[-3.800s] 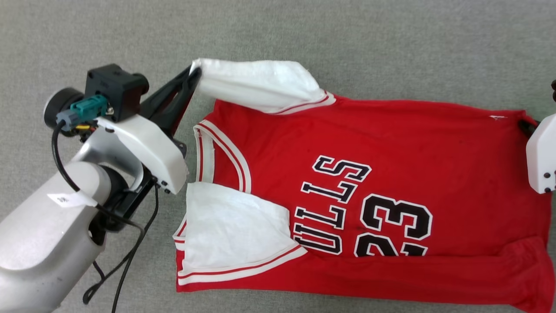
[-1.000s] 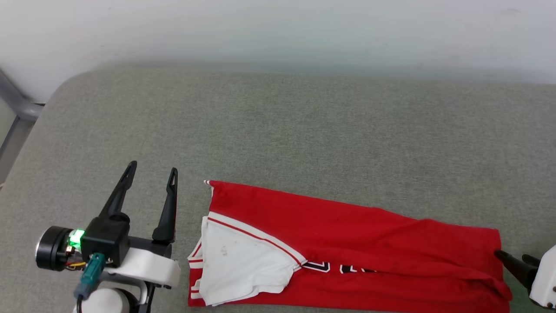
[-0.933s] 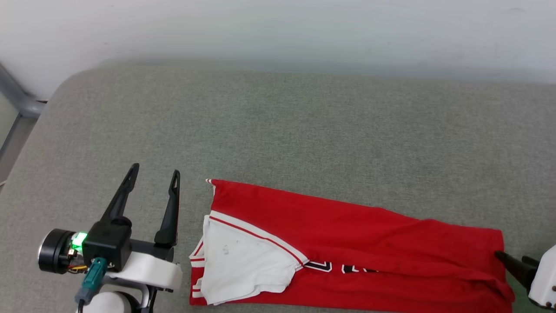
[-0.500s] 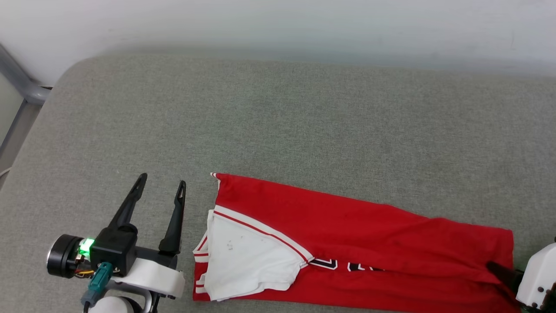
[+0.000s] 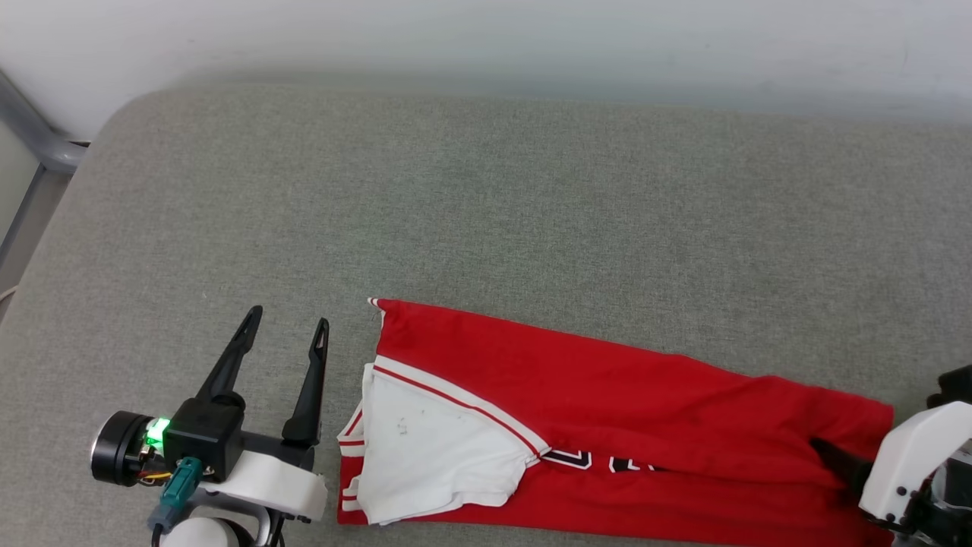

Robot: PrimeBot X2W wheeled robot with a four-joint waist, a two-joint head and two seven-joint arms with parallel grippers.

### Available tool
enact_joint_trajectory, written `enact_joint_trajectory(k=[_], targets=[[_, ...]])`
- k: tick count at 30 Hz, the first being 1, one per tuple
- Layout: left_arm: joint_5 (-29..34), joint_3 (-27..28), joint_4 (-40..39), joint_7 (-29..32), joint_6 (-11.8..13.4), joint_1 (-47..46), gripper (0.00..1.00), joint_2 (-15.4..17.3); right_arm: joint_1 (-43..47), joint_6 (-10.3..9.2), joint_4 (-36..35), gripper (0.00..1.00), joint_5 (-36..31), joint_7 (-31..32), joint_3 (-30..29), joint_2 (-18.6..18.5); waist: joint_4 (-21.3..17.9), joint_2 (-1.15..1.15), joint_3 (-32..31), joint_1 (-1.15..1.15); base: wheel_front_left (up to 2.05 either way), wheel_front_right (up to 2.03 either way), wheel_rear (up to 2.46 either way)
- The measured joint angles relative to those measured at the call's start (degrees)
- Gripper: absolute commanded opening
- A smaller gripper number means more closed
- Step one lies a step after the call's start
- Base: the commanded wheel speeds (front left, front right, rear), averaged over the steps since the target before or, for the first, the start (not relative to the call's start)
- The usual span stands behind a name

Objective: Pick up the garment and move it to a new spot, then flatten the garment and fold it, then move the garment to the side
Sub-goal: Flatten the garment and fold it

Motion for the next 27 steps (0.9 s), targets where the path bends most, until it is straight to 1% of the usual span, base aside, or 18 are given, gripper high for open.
enact_joint_trajectory(k=[3,4,5,6,9,11,16,20,22,23,24,25,27], targets=[[0.74,0.71,0.38,0.0,-0.86,0.29,1.0,-0.79,-0.32,-0.01,0.82,1.0,0.07,-0.65,1.51,0.07,-0.05,0.0,-0.47,0.0,0.0,0.0,0.0],[0.98,1.08,0.47,0.0,-1.07,0.3,1.0,-0.91,-0.37,-0.01,1.12,0.85,0.11,-0.74,1.89,0.07,-0.07,0.0,-0.65,0.0,0.0,0.0,0.0],[1.19,1.33,0.52,0.0,-1.37,0.32,1.0,-1.1,-0.45,-0.01,1.4,0.32,0.16,-0.99,2.23,0.05,-0.07,0.0,-0.83,0.0,0.0,0.0,0.0],[1.32,1.53,0.54,0.0,-1.53,0.36,1.0,-1.35,-0.49,-0.01,1.6,0.0,0.18,-1.29,2.47,0.03,-0.06,0.0,-0.99,0.0,0.0,0.0,0.0],[1.99,2.18,0.67,0.0,-2.12,0.65,1.0,-2.18,-0.47,0.02,2.26,0.0,0.46,-2.4,3.02,-0.27,-0.05,0.0,-1.41,0.0,0.0,0.0,0.0],[2.27,2.83,0.73,0.0,-2.52,0.92,1.0,-2.38,-0.37,0.45,2.71,0.0,0.67,-3.31,3.13,-0.18,-0.08,0.0,-1.67,0.0,0.0,0.0,0.0],[2.89,3.98,1.05,0.0,-3.34,1.77,1.0,-3.32,0.23,0.51,2.75,0.0,0.94,-5.38,2.79,-2.05,-0.32,0.01,-2.21,0.0,0.0,0.0,0.0],[3.55,5.06,1.38,0.0,-4.08,2.21,1.0,-4.14,0.78,0.52,3.19,0.0,0.43,-6.68,0.96,-5.98,-0.75,0.0,-2.82,0.0,0.0,0.0,0.0],[3.8,5.35,1.42,0.0,-4.54,2.44,1.0,-4.3,1.26,0.52,3.65,0.0,-0.26,-6.95,-0.21,-7.46,-0.92,0.0,-3.06,0.0,0.0,0.0,0.0],[3.8,5.35,1.42,0.0,-4.54,2.44,1.0,-4.3,1.26,0.52,3.65,0.0,-0.26,-6.95,-0.21,-7.46,-0.92,0.0,-3.06,0.0,0.0,0.0,0.0],[4.02,5.49,1.45,0.0,-4.57,2.61,1.0,-4.38,1.3,0.51,3.89,0.0,-0.82,-7.13,-0.82,-8.23,-1.03,0.0,-3.18,0.0,0.0,0.0,0.0],[4.3,5.86,1.6,0.0,-4.91,2.79,1.0,-4.52,1.38,0.49,4.42,0.0,-2.32,-7.6,-1.98,-10.09,-1.24,0.0,-3.45,0.0,0.0,0.0,0.0],[4.6,6.21,1.64,0.0,-5.12,2.82,1.0,-4.74,1.35,0.48,4.9,0.0,-2.71,-8.01,-3.12,-11.14,-1.42,0.0,-3.79,0.0,0.0,0.0,0.0]])
